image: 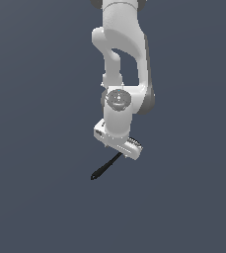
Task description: Pick up the object and move it to a goal position.
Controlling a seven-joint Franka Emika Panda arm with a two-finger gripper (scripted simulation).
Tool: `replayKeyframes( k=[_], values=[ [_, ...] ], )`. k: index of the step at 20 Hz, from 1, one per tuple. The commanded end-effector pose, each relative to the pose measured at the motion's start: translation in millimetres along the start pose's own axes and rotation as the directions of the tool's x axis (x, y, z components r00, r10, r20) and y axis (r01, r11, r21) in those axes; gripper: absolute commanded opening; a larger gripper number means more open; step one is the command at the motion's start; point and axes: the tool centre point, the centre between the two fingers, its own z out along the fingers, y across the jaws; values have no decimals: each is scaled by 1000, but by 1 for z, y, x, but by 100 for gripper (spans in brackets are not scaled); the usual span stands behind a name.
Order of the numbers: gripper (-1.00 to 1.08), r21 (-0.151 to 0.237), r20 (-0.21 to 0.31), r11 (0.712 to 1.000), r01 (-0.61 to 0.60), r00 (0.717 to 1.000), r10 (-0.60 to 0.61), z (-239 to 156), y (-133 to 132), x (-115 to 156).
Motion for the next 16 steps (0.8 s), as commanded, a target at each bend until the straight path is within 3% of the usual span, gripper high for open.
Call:
replayKeyframes(
  k=[1,8,16],
  values=[
    [100,0,3,998,-60,998,60,8,-2,-1],
    [100,-2,9,985,-171,985,171,24,-7,-3],
    [100,-4,11,977,-214,977,214,30,-8,-5]
  ],
)
